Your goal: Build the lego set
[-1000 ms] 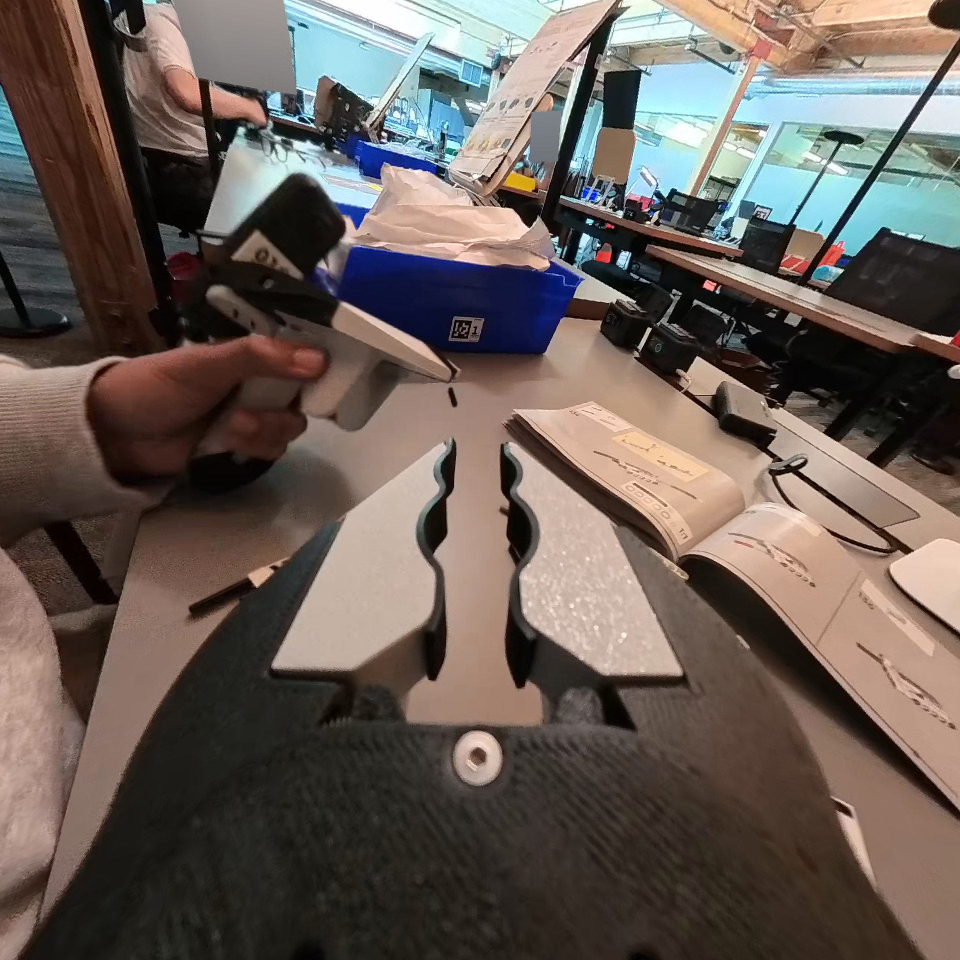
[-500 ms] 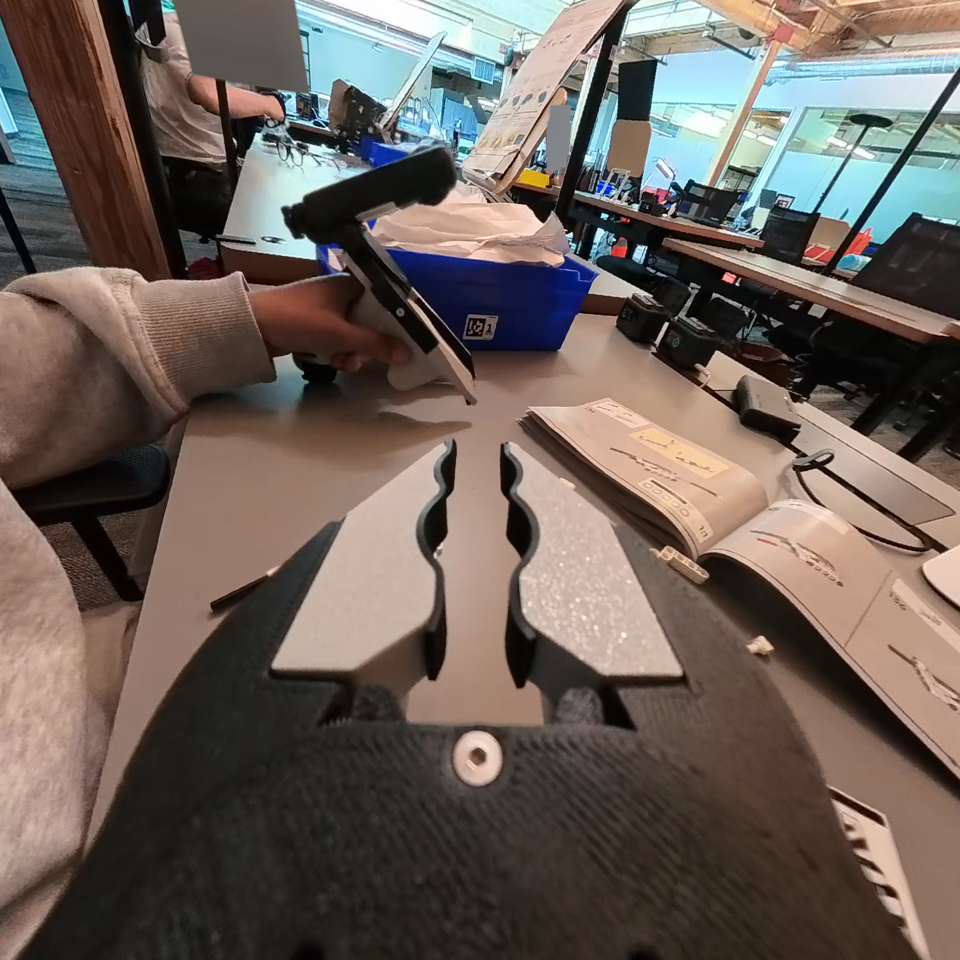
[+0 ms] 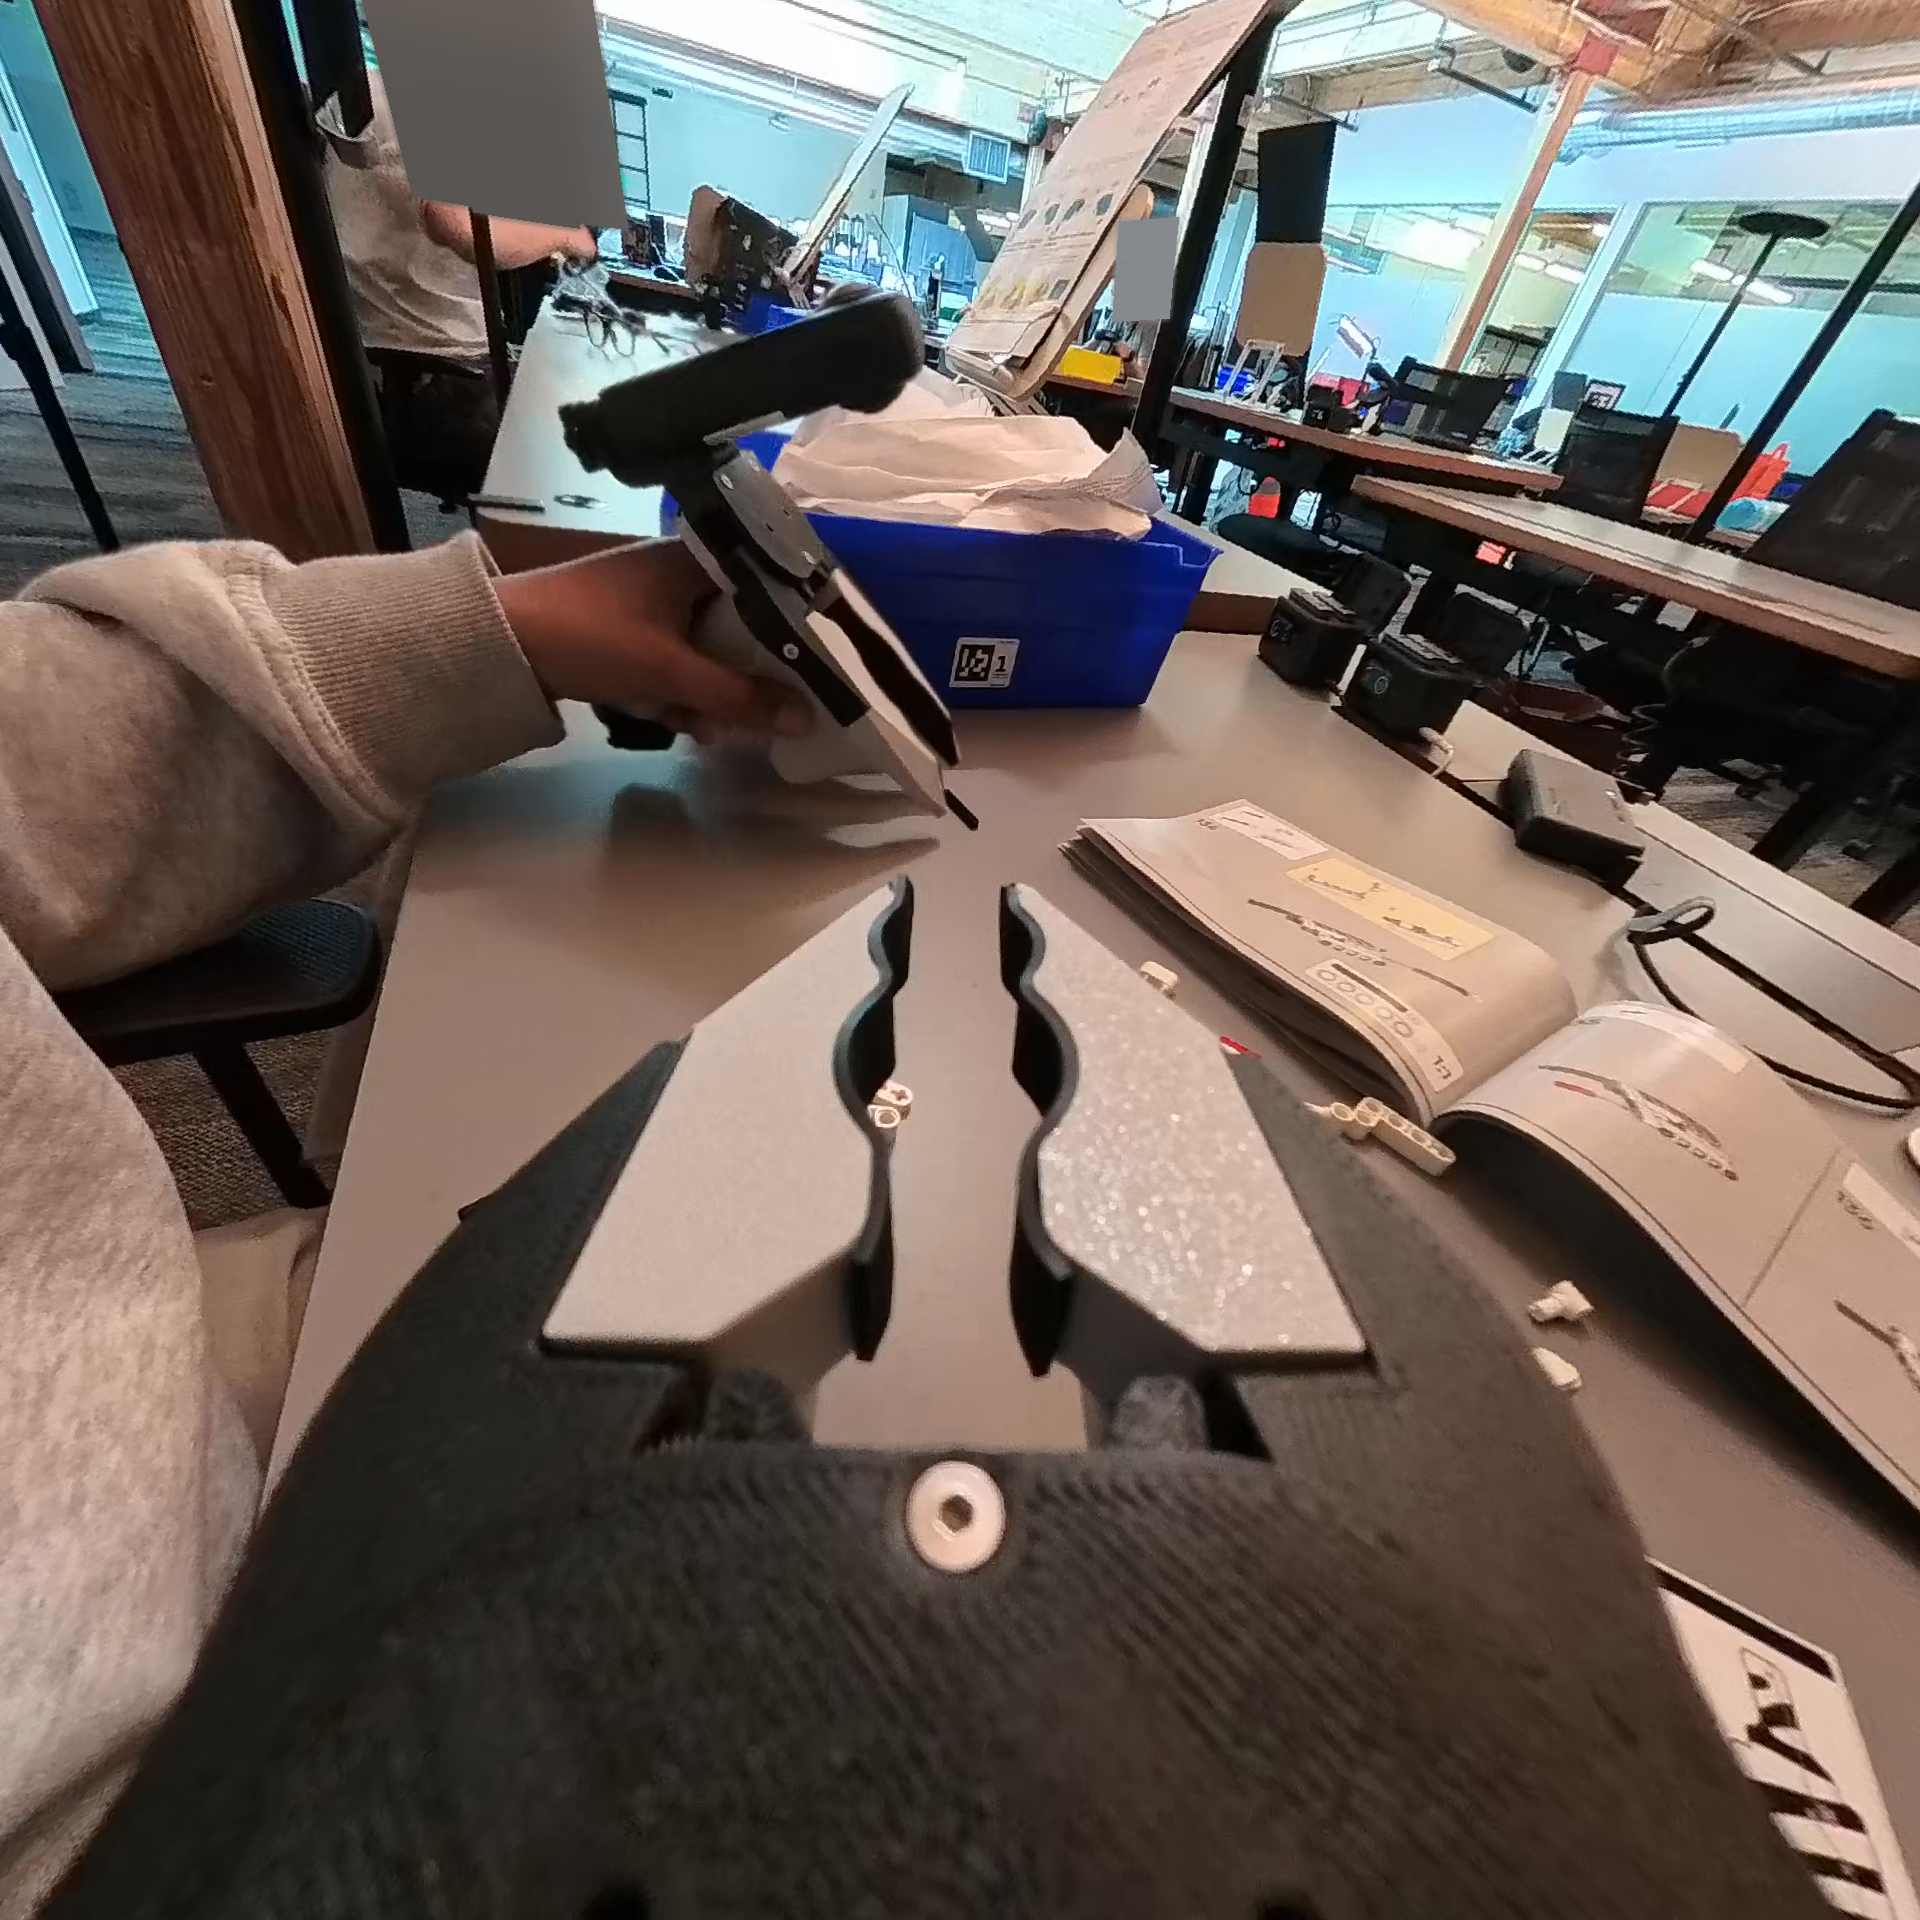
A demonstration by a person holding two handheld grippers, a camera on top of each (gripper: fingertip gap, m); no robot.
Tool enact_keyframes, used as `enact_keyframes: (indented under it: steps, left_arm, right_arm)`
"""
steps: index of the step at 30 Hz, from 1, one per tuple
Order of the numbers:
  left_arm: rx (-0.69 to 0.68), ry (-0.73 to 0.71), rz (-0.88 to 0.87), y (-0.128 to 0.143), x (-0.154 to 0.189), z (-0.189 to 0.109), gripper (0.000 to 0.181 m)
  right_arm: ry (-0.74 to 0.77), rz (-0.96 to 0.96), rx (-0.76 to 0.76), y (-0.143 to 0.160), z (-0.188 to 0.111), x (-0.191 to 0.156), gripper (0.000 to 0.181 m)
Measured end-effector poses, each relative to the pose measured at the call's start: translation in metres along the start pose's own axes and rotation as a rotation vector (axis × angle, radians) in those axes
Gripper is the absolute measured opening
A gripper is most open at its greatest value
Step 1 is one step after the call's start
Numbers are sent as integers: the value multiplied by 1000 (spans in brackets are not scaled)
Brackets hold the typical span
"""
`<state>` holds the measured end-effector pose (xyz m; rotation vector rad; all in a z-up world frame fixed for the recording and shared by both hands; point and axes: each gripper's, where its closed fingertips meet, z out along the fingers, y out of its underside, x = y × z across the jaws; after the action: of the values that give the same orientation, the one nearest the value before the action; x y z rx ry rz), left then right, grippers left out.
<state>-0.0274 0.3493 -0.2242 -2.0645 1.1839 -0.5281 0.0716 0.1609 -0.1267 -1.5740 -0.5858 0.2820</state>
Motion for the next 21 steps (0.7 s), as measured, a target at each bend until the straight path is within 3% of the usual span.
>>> enact_keyframes:
  steps: [4, 8, 13, 21]
  left_arm:
    - [-46, -24, 50, 5, -5, 12, 43]
    - [-54, 68, 22, 8, 11, 9, 7]
    - [-50, 125, 74, 8, 31, 3, 5]
    - [299, 508, 333, -44, 149, -51, 3]
  right_arm:
    - [0, -1, -1, 0, 0, 0, 15]
    - [0, -2, -6, 1, 1, 0, 15]
    - [0, 31, -26, 6, 2, 2, 16]
    - [-174, 449, 4, 10, 2, 3, 33]
